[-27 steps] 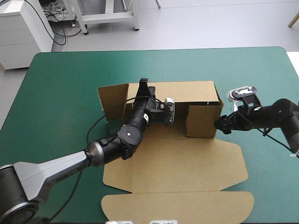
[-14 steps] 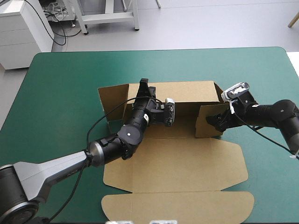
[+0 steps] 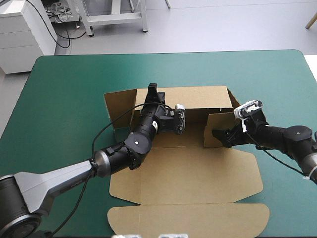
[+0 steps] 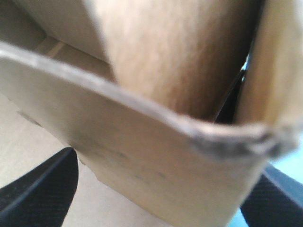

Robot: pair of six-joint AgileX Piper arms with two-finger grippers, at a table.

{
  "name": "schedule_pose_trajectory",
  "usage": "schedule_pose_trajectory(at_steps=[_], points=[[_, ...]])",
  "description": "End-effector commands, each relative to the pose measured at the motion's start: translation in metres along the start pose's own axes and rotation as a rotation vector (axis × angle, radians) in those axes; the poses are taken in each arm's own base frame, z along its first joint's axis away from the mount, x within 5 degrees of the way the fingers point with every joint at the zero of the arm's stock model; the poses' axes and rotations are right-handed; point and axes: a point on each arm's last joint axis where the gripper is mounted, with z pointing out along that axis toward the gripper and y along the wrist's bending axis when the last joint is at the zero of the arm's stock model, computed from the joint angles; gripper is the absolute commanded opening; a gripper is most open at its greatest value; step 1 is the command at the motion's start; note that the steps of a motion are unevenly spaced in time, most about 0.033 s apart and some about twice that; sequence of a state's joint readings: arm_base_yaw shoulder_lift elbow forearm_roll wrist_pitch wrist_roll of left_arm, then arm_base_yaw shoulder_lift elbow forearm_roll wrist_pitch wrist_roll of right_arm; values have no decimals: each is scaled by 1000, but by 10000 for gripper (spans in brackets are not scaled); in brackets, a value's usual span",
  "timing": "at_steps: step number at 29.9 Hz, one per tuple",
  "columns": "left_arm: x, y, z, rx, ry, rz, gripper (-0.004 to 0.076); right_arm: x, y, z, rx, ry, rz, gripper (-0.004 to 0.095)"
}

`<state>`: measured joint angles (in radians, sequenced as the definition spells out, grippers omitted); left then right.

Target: Fold the box

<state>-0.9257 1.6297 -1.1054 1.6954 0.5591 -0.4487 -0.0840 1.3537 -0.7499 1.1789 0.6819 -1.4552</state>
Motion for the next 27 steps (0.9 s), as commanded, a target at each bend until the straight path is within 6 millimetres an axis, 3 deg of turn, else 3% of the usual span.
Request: schedule_pose_trajectory(at_steps=[1, 15, 18, 24, 27], points=[[-7, 14, -11, -19, -74, -31, -8, -16, 4, -10, 4, -97, 3, 808], [-8, 14, -11, -19, -75, -31, -8, -17, 1, -10, 38, -107, -15, 790], [-8, 14, -11, -19, -75, -31, -8, -20, 2, -7, 66, -125, 0, 642], [-8, 14, -11, -19, -75, -31, -8, -24, 20, 5, 69, -114, -77, 143], [-8, 14, -11, -19, -75, -31, -8, -27, 24, 9, 100, -115, -95, 95]])
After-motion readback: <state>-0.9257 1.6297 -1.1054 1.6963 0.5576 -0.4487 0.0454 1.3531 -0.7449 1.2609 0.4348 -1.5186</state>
